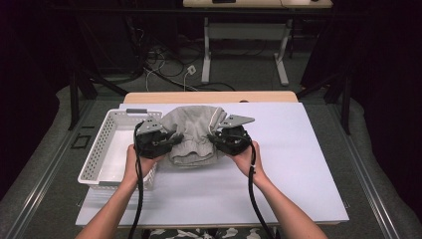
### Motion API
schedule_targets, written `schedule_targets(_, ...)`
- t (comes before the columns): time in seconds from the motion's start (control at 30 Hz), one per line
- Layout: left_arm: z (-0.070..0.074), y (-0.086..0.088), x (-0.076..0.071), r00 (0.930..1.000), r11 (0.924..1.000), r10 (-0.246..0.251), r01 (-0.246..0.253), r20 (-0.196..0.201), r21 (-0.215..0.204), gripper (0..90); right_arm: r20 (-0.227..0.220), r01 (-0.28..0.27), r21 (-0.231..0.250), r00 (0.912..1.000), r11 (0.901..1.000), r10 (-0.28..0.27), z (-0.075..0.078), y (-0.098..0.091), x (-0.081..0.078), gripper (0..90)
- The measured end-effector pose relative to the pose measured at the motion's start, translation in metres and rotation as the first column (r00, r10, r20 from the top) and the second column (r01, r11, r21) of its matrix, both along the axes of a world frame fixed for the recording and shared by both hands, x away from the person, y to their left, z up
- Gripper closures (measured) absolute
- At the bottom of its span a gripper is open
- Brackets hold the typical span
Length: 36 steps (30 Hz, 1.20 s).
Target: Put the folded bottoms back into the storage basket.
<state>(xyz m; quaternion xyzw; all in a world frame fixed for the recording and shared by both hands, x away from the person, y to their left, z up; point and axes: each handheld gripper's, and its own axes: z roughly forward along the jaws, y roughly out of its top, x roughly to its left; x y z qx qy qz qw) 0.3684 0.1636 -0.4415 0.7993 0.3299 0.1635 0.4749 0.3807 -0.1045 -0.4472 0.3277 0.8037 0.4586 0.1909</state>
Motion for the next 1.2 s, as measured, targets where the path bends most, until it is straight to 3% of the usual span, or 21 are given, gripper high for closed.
schedule_targets(1.2,0.01,0.05,-0.004,0.9984,0.9985,0.055,-0.055,-0.01,-0.002,74.5,0.005,-0.056,0.044,0.9984,0.9974,0.056,0.004,0.043,0.009,75.9)
